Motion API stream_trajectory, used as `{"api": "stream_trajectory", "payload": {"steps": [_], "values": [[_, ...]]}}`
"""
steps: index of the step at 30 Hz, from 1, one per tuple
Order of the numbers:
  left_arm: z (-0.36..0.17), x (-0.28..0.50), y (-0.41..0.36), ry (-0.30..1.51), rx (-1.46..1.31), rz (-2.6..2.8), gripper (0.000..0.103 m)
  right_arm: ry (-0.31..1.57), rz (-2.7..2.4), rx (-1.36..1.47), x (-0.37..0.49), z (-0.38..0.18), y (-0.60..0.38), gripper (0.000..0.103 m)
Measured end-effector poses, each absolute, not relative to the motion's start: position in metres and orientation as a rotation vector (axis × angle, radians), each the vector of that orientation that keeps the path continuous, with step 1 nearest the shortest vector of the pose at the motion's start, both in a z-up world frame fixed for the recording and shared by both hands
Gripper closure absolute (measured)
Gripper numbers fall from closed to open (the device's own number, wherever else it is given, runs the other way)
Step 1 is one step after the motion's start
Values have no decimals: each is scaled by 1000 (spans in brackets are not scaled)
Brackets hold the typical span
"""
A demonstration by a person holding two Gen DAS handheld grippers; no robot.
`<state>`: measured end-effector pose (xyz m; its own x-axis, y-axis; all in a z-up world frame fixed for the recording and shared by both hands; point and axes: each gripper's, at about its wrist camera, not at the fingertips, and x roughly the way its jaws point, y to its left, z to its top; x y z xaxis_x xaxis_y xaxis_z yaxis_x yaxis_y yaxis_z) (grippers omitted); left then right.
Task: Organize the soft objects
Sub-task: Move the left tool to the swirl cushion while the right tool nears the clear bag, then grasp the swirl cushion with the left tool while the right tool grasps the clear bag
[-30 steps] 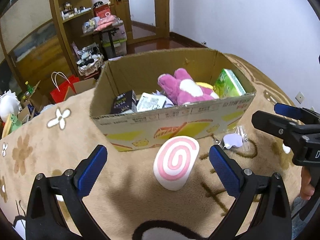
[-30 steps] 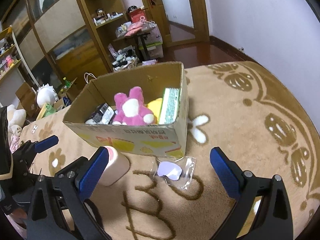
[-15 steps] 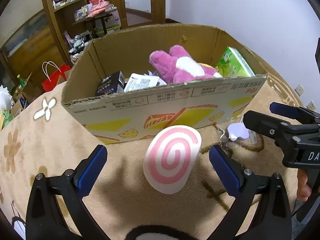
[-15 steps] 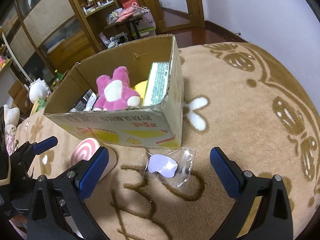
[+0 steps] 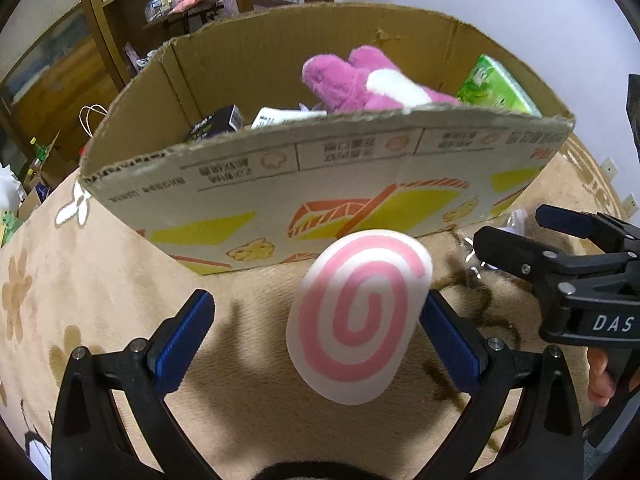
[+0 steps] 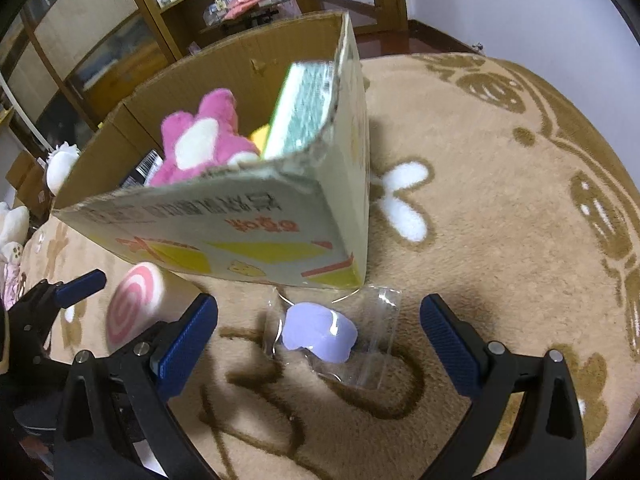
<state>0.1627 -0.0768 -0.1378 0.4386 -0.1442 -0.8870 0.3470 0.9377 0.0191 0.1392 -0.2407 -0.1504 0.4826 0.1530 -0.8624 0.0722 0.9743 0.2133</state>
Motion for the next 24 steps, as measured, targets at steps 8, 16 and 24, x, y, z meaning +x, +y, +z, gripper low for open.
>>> {"api": "stream_trajectory", "payload": {"steps": [8, 16, 24], "values": [[-143, 171, -76, 1103, 191, -310, 7, 1093, 46, 221, 146, -166, -239, 0], [-142, 174, -75, 1140, 151, -356, 31, 1107, 27, 193, 148, -171, -236, 5], [-139, 163, -69, 1124, 123, -354, 54, 1120, 6, 159, 140, -176, -238, 24]]}}
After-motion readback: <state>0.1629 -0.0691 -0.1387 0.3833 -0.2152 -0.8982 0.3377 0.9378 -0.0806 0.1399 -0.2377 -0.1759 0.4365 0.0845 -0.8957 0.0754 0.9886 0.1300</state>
